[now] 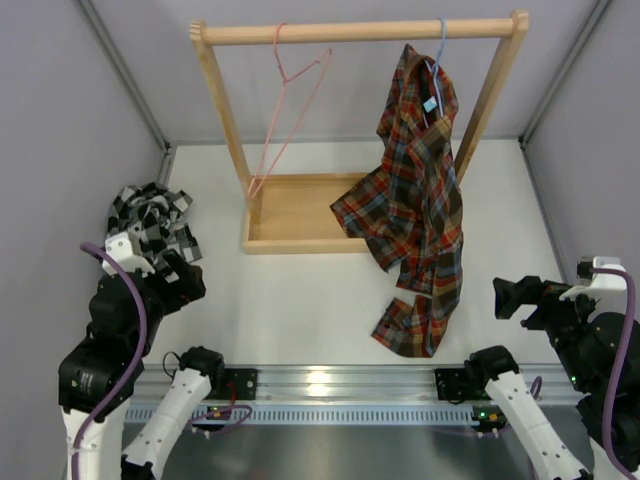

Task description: Place the shirt on the hanger

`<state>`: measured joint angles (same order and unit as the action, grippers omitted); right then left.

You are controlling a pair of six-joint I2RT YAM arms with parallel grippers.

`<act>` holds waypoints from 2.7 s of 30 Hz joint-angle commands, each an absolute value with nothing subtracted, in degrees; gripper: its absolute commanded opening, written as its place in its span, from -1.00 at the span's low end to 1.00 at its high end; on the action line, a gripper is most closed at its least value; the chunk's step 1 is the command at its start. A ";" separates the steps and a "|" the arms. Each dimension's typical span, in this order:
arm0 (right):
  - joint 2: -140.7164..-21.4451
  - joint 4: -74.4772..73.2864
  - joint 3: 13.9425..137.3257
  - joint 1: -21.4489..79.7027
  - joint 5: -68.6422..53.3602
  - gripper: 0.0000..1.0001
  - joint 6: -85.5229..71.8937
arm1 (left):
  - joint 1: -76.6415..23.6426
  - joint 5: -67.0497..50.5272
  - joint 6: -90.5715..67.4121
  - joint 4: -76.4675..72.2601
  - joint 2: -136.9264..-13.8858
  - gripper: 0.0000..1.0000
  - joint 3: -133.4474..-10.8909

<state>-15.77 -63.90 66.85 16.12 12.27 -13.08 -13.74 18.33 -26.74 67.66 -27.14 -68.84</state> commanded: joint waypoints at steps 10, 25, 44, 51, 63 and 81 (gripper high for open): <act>-14.59 -59.60 67.50 16.70 9.32 0.99 -14.06 | -13.54 29.16 -35.15 66.45 -33.12 0.97 -67.16; -11.87 -54.67 63.02 16.70 -5.18 0.99 -18.63 | 7.00 32.35 -47.37 42.80 -74.24 0.97 -70.90; -9.76 -47.64 57.92 16.70 -15.65 0.99 -18.64 | 15.38 29.90 -57.30 34.30 -108.64 0.24 -67.25; -11.42 -47.72 58.89 16.70 -14.59 0.99 -17.75 | 15.21 24.36 -52.66 28.74 -96.96 -1.00 -62.58; -13.71 -45.26 59.76 16.79 -9.32 0.99 -17.75 | -7.71 -7.78 -43.24 28.30 -33.33 -1.00 -47.48; -30.92 -24.86 58.25 16.79 -49.59 0.97 -25.50 | -11.95 -43.36 -41.32 41.56 -19.14 -1.00 -26.54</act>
<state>-27.00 -28.73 53.58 16.19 -46.52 -26.55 -10.57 -45.32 -46.33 37.43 -14.83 -25.69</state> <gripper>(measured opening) 0.992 0.022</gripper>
